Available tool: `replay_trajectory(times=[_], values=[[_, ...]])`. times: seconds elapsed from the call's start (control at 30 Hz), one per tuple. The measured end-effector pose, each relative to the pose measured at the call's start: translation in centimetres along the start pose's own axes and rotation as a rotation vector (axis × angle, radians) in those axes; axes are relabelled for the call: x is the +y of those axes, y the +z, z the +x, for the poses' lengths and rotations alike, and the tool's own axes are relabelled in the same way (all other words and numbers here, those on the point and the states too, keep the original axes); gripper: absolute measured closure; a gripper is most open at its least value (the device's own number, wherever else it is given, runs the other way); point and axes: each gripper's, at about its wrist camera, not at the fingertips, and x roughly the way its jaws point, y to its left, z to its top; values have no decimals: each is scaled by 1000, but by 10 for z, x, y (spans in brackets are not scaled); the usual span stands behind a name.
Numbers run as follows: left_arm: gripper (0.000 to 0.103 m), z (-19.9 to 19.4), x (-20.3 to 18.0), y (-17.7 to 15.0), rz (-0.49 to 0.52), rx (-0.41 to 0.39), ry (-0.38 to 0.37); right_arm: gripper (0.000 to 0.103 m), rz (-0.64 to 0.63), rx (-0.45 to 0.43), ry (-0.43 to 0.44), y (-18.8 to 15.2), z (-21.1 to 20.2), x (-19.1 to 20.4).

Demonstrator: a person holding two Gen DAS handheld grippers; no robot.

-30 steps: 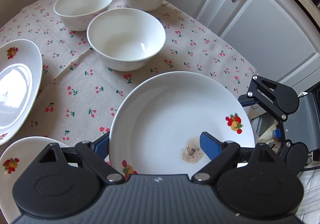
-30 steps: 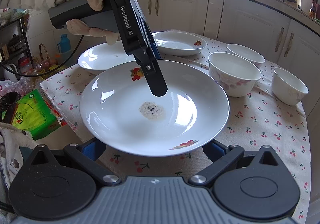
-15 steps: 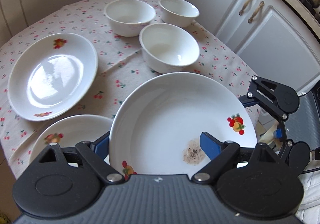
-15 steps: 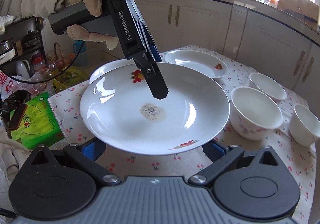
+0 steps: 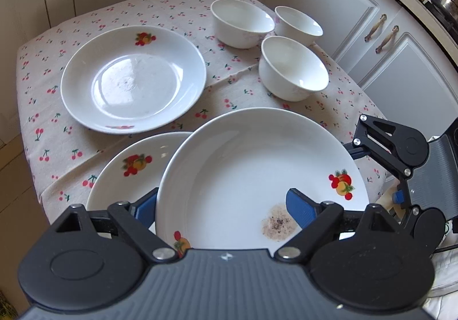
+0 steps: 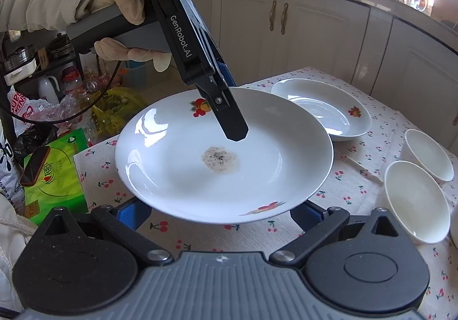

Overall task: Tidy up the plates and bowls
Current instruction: 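Lift the stained plate with the left tool and carry it over another plate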

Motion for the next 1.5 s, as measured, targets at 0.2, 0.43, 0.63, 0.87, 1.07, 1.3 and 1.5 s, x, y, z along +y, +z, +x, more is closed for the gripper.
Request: replay_trajectory(times=[0.2,0.43,0.63,0.87,1.07,1.3,1.5], values=[[12,7,15,-6,-20,0,-15,0,7,31,5,7,12,4],[12,14,27,-8,-26,2,-28,0,31,52,6,15,20,4],[12,20,31,-9,-21,12,-33,0,41,67,0,20,23,6],[12,25,32,-9,-18,27,-32,0,47,75,-2,22,24,6],[12,26,30,-8,-11,34,-22,0,57,76,1,23,23,7],[12,27,29,-5,-1,47,-2,0,76,77,7,23,24,6],[12,28,32,-5,-4,55,13,0,83,69,6,23,24,7]])
